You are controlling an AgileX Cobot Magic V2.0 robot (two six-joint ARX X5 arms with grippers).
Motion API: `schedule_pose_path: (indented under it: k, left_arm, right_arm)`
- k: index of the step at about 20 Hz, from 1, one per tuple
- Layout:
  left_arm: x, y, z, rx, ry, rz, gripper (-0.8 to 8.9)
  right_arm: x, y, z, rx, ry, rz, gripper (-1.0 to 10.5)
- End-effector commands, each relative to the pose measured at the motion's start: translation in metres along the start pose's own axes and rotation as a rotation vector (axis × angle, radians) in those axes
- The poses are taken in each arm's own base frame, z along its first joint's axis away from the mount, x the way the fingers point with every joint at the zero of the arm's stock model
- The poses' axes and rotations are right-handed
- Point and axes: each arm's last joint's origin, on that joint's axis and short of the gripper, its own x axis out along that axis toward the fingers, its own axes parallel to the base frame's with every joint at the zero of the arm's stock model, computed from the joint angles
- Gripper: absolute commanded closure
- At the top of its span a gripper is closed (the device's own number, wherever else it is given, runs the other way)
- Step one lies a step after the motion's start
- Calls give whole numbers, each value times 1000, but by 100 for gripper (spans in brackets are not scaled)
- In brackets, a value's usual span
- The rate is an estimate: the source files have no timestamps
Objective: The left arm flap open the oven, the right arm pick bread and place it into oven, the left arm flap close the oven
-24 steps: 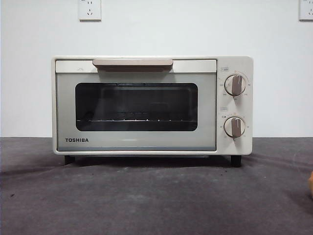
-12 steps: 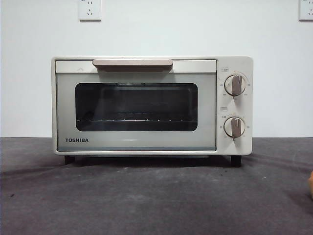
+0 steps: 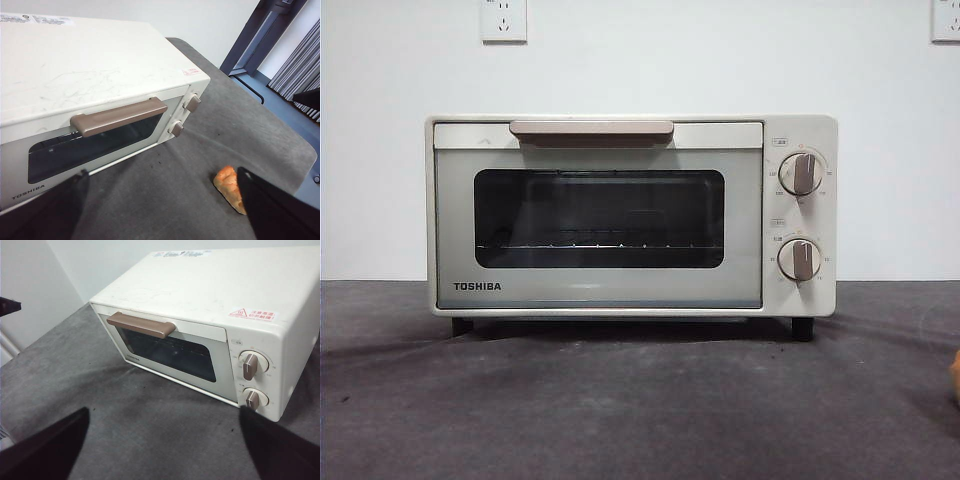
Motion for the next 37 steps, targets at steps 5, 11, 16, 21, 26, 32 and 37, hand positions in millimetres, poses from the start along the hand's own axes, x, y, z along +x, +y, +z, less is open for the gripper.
schedule_pose_path:
  k: [5,11,16,21,26,32,37]
  left_arm:
    - [-2,-3,6,17,-18,-10,313]
    - [-2,-3,6,17,-18,-10,313]
    - [-2,-3,6,17,-18,-10,313]
    - [-1,-3,6,17,-16,-13,313]
    - [0,-5,5,22,-11,-27,314]
    - [0,-5,5,21,-11,-20,316]
    - [0,-5,5,21,-11,-19,316]
  right_arm:
    - [-2,2,3,84,4,8,428]
    - [7,-6,-10,190,156,-75,428]
    - [21,-20,-22,290,342,-187,429]
    - [38,-34,-34,373,550,-301,429]
    - [66,-52,-44,404,719,-400,430]
    - [105,-65,-62,415,915,-457,431]
    - [134,-78,-76,415,978,-479,431]
